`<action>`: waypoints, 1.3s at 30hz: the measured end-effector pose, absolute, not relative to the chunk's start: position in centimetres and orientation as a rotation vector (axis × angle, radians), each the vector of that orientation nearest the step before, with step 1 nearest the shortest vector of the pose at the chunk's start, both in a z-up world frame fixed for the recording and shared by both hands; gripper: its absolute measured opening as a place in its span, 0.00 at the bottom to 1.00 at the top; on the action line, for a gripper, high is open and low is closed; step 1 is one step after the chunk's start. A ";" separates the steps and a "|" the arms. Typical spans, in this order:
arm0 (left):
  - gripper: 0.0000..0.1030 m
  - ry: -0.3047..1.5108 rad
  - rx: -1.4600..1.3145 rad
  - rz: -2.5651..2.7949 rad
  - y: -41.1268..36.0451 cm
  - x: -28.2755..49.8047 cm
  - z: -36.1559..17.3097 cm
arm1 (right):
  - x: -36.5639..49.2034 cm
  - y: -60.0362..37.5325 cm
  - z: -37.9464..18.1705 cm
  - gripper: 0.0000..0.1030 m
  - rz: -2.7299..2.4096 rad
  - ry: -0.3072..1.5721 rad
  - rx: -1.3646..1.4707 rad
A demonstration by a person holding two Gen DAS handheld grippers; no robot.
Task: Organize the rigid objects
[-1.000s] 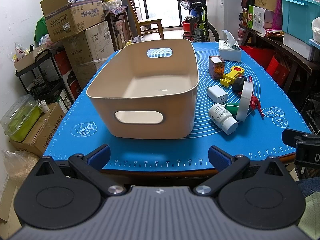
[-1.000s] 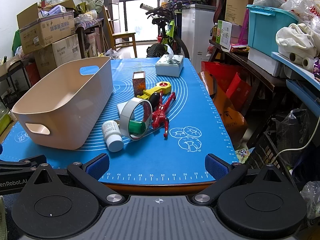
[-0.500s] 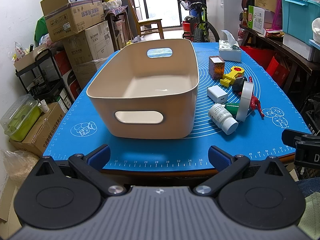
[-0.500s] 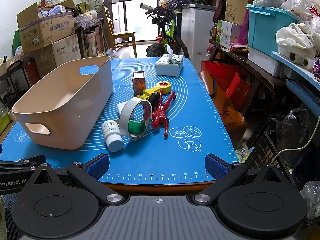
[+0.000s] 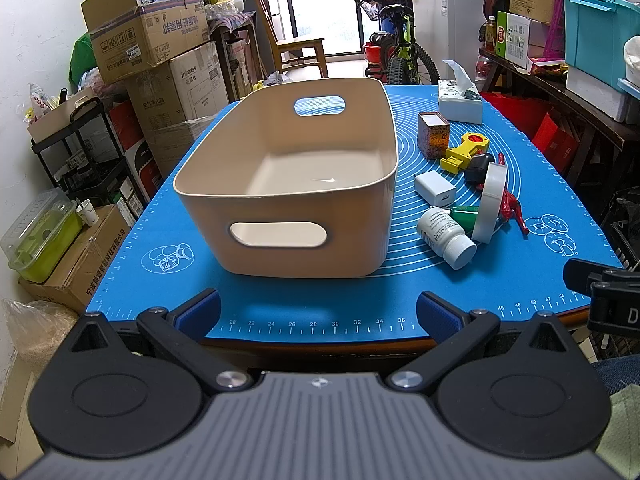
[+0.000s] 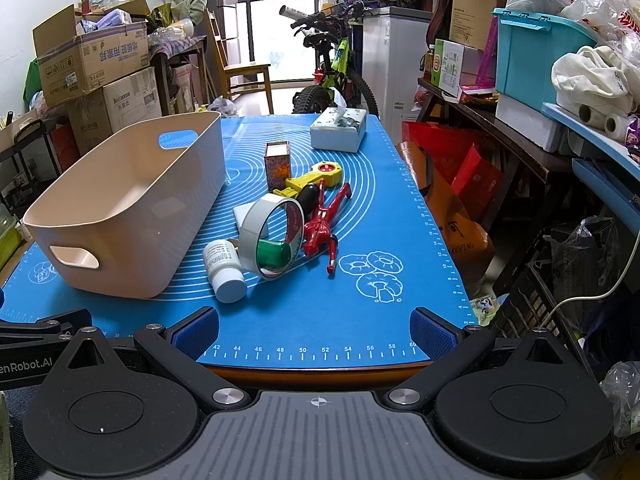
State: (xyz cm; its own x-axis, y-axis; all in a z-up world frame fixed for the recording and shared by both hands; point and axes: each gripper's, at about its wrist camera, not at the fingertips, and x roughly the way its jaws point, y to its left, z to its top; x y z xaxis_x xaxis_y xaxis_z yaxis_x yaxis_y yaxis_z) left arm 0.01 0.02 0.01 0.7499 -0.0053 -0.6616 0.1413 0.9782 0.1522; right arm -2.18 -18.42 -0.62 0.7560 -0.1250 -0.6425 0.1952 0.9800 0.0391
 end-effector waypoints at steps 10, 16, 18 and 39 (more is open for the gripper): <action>1.00 0.719 0.198 -0.078 0.0 0.0 0.0 | -2.2 -18.4 -0.6 0.98 -0.175 0.693 0.105; 1.00 0.719 0.198 -0.078 0.0 0.0 0.0 | -2.2 -18.4 -0.6 0.98 -0.175 0.693 0.106; 1.00 0.719 0.198 -0.078 0.1 0.0 0.1 | -2.2 -18.4 -0.6 0.98 -0.175 0.693 0.105; 1.00 0.716 0.203 -0.075 0.1 0.0 0.2 | -2.3 -18.0 0.5 0.98 -0.172 0.691 0.114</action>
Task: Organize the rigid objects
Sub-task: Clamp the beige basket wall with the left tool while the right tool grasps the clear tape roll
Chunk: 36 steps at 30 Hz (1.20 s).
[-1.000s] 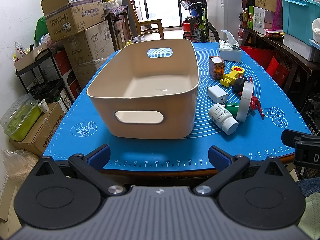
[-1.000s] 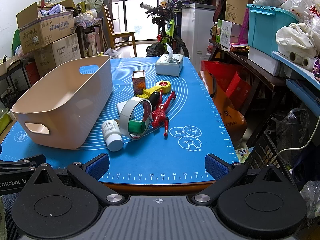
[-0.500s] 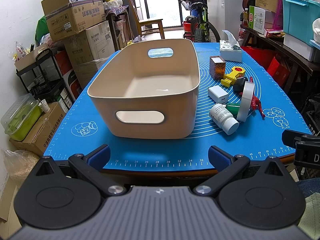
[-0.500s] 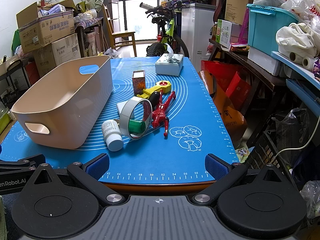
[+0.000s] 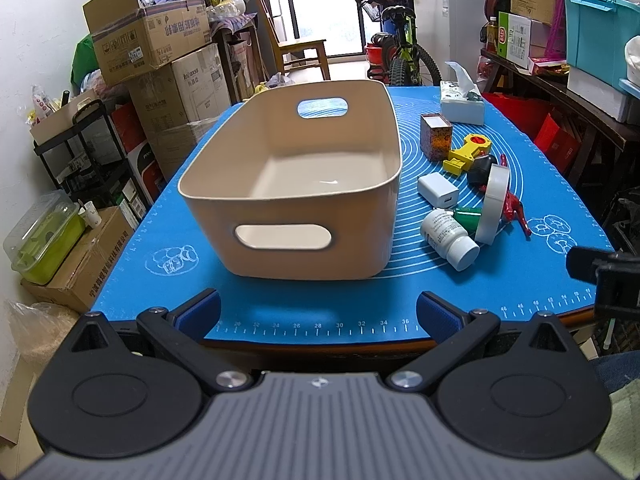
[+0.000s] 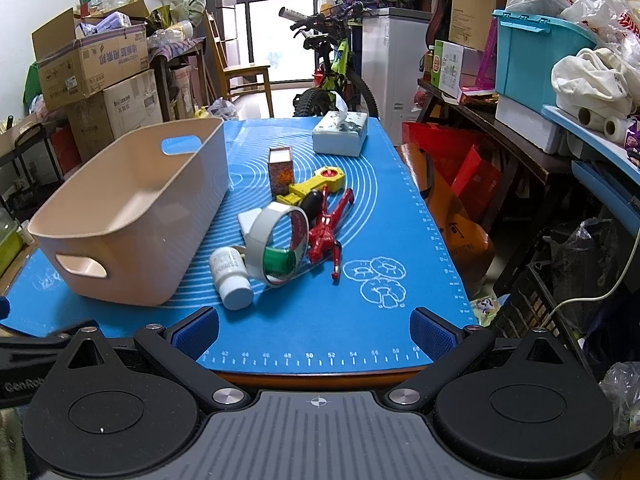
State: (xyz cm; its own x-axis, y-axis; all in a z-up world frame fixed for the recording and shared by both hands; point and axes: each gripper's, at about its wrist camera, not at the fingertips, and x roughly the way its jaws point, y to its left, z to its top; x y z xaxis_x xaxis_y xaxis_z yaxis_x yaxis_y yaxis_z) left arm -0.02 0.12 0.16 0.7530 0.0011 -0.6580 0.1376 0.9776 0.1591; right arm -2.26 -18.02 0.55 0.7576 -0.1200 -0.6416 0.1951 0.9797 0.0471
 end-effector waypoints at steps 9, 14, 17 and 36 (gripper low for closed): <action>1.00 0.676 0.184 -0.088 0.3 0.6 3.6 | -1.1 -17.6 4.5 0.98 -0.176 0.648 0.107; 1.00 0.664 0.199 -0.041 0.2 2.9 6.9 | -0.1 -17.7 6.6 0.98 -0.159 0.612 0.132; 1.00 0.633 0.165 -0.031 0.9 4.0 8.8 | 1.1 -17.9 7.4 0.98 -0.143 0.606 0.169; 0.99 0.795 0.190 0.037 6.7 17.0 6.3 | 11.8 -17.6 3.3 0.98 -0.262 0.684 0.230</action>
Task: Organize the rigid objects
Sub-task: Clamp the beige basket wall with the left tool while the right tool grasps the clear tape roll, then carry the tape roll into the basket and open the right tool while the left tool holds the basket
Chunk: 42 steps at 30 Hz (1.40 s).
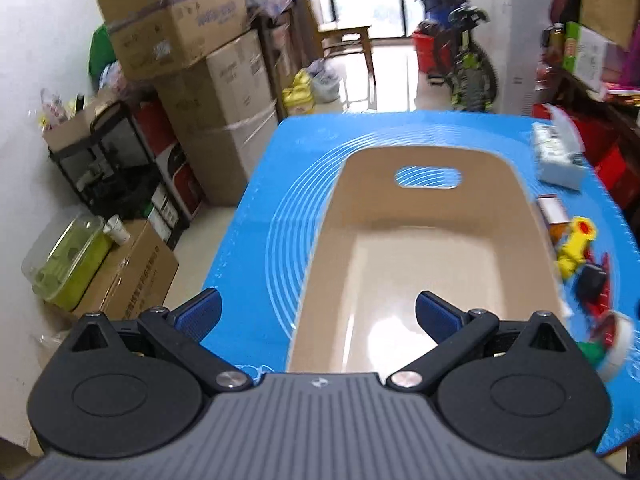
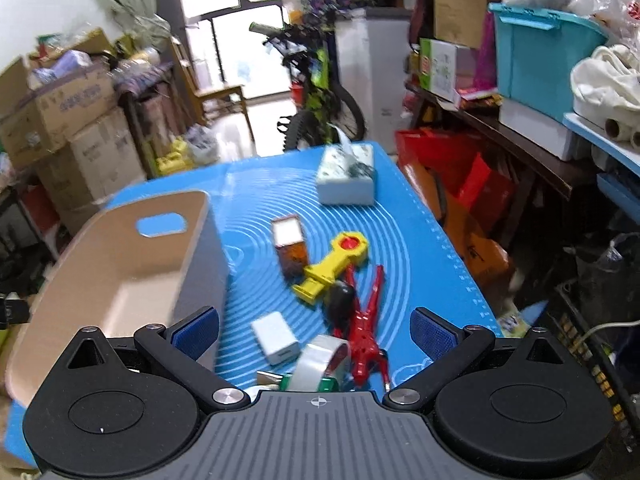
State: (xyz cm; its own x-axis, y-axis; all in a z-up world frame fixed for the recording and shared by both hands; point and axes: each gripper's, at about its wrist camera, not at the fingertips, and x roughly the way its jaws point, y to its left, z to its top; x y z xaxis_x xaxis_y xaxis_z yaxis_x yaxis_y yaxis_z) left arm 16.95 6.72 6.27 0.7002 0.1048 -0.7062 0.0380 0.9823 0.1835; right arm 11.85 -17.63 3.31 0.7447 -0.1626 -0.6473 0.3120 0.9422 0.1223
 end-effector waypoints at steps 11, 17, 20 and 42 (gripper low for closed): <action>0.81 0.967 0.081 0.036 11.0 20.6 2.2 | 14.5 -18.6 -1.0 0.79 -0.323 0.840 0.319; 0.62 1.045 0.066 0.029 11.9 20.8 0.5 | 14.1 -18.6 -1.5 0.64 -0.338 0.859 0.351; 0.55 1.064 0.050 -0.002 12.4 20.9 -0.1 | 14.2 -17.9 -1.2 0.53 -0.334 0.852 0.333; 0.08 1.077 0.048 -0.086 11.4 21.0 -0.4 | 14.3 -18.1 0.6 0.28 -0.347 0.746 0.247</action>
State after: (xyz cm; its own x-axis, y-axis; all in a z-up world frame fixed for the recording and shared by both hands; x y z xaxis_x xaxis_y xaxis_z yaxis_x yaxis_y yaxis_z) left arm 21.01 11.37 -0.42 0.4712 -0.0469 -0.8808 0.0936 0.9956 -0.0030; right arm 14.25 -18.07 0.57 0.6818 -0.2193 -0.6979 0.3925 0.9148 0.0959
